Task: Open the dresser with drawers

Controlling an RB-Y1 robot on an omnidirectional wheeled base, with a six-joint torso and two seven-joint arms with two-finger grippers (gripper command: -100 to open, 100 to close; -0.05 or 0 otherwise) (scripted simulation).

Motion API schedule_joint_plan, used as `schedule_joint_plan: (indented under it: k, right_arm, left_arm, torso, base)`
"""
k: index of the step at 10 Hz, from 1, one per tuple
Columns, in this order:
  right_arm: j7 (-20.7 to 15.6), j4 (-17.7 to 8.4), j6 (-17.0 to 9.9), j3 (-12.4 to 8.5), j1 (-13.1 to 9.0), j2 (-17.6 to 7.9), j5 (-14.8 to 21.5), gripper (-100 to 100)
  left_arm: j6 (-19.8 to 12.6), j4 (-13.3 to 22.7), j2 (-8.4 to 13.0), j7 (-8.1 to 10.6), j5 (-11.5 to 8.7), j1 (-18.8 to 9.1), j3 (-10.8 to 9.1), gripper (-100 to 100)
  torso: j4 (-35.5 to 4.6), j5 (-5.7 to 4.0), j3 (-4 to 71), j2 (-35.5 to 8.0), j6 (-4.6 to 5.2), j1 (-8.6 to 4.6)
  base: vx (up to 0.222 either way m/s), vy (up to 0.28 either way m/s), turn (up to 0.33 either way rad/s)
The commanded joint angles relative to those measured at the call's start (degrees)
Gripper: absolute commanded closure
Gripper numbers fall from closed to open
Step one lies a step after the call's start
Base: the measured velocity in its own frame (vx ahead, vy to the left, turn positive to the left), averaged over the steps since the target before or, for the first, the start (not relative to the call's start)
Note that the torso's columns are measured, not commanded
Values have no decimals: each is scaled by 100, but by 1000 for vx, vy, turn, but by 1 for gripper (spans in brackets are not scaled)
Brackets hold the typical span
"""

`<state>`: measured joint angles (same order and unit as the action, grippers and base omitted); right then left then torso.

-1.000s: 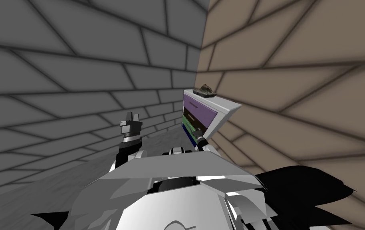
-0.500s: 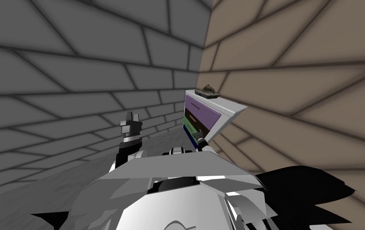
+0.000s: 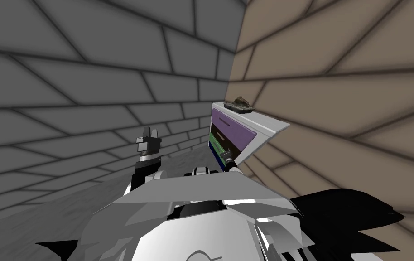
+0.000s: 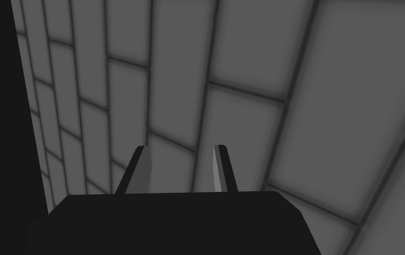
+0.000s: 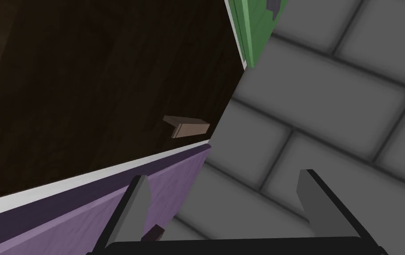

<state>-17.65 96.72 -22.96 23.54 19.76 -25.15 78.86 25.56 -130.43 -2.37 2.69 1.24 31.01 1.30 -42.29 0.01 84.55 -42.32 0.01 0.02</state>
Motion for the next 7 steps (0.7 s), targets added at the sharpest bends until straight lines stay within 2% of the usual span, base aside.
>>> schedule_joint_plan:
  k: [1, 2, 3, 4, 5, 6, 7]
  right_arm:
    - [-24, -271, -268, 119, -59, -124, 430, -100]
    - [-64, -494, -495, 225, -112, -227, 606, -100]
    - [-64, -494, -495, 225, -112, -227, 757, -100]
    - [-104, -711, -715, 329, -162, -330, 919, -100]
    - [-104, -711, -715, 329, -162, -330, 1064, -100]
    - [-142, -918, -926, 428, -211, -435, 1238, -100]
    - [-142, -918, -926, 428, -211, -435, 1357, -100]
  left_arm:
    - [0, 0, 0, 0, 0, 0, 0, 0]
    - [0, 0, 0, 0, 0, 0, 0, 0]
    - [0, 0, 0, 0, 0, 0, 0, 0]
    - [0, 0, 0, 0, 0, 0, 0, 0]
    - [0, 0, 0, 0, 0, 0, 0, 0]
    - [0, 0, 0, 0, 0, 0, 0, 0]
    - [0, 0, 0, 0, 0, 0, 0, 0]
  torso:
    - [0, 0, 1, 3, -1, 1]
    - [0, -1, 0, 0, 0, -3]
    - [1, -1, 1, 4, -1, -2]
    - [0, -1, 0, 1, 0, -5]
    - [1, -2, 1, 4, -1, -6]
    - [1, -1, 2, 4, -1, -4]
    - [2, 0, 5, 10, -1, 1]
  base:
    - [59, 15, 33]
    - [66, 22, 58]
    - [55, 12, 27]
    - [62, 5, 60]
    - [59, 3, 22]
    - [82, 16, 44]
    - [58, 15, 24]
